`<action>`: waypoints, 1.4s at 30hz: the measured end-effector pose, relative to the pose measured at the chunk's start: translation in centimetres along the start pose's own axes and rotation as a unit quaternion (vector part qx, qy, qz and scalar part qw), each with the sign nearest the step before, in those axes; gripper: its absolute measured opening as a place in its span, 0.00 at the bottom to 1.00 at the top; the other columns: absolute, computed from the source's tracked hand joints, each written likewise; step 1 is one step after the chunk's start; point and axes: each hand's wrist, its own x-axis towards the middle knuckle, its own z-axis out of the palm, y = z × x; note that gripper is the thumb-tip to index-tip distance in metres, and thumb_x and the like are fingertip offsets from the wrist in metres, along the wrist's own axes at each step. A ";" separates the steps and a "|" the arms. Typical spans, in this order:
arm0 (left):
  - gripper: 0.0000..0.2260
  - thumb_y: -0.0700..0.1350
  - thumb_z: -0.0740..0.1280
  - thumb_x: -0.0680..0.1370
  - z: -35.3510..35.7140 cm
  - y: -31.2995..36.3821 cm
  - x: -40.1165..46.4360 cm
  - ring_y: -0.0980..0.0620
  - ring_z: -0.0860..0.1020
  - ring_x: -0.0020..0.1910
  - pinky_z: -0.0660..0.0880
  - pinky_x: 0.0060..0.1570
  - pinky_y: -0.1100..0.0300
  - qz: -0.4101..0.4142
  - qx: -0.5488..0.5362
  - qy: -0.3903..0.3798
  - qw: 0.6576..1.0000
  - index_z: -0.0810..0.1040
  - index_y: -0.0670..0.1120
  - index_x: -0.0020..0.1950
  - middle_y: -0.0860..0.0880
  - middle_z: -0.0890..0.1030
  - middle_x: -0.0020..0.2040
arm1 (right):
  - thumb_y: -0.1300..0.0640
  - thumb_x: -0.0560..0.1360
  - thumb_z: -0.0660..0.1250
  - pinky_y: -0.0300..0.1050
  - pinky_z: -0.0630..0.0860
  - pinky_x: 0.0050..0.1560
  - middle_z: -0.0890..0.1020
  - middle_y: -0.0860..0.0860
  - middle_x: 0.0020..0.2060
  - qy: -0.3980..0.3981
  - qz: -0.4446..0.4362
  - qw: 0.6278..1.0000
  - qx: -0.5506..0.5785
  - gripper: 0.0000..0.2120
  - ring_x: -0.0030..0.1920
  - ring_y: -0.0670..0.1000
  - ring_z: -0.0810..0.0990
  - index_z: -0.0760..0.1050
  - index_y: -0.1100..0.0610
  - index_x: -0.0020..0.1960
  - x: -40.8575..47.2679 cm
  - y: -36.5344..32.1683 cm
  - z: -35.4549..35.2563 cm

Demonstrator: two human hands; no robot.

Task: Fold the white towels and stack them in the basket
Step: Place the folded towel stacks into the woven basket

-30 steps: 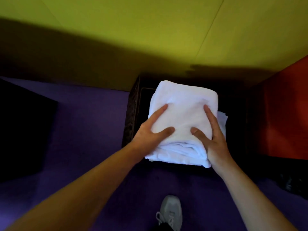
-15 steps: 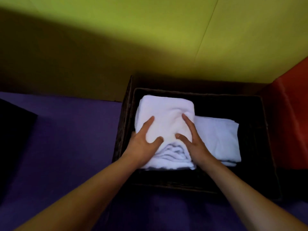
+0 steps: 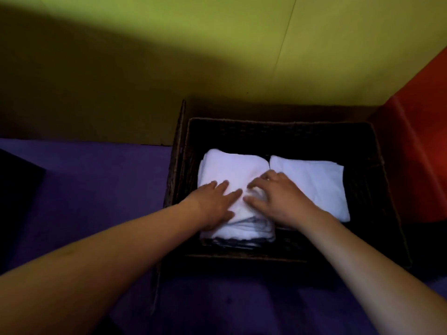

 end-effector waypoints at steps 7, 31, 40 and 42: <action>0.48 0.47 0.72 0.78 -0.4 1.5 0.0 0.31 0.41 0.79 0.55 0.76 0.40 -0.015 0.046 -0.130 0.990 0.35 0.64 0.79 0.37 0.32 0.79 | 0.49 0.68 0.77 0.48 0.69 0.45 0.70 0.54 0.60 -0.144 -0.086 0.977 -0.128 0.36 0.54 0.57 0.76 0.62 0.54 0.68 -0.9 -0.6 2.9; 0.33 0.48 0.67 0.76 -0.6 1.9 -7.7 0.34 0.62 0.76 0.61 0.74 0.40 0.004 0.041 0.337 0.941 0.61 0.51 0.81 0.39 0.65 0.77 | 0.53 0.78 0.63 0.49 0.74 0.59 0.77 0.50 0.61 -0.057 0.012 0.998 -0.007 0.19 0.62 0.53 0.76 0.74 0.48 0.69 -2.9 -2.2 -2.0; 0.37 0.51 0.65 0.78 2.9 -0.8 -12.3 0.34 0.67 0.70 0.67 0.69 0.44 -0.244 -0.381 0.249 0.856 0.52 0.45 0.82 0.39 0.62 0.76 | 0.51 0.80 0.62 0.49 0.72 0.59 0.72 0.48 0.62 0.023 -0.053 0.998 0.021 0.19 0.63 0.51 0.73 0.69 0.46 0.71 -1.4 -6.1 -5.5; 0.34 0.49 0.64 0.80 3.6 -0.5 -12.5 0.37 0.69 0.69 0.68 0.68 0.46 -0.237 -0.427 0.216 0.845 0.52 0.46 0.82 0.39 0.65 0.75 | 0.51 0.80 0.62 0.50 0.73 0.59 0.73 0.47 0.60 0.023 -0.048 0.998 0.046 0.19 0.60 0.49 0.75 0.70 0.45 0.70 -1.3 -6.7 -5.8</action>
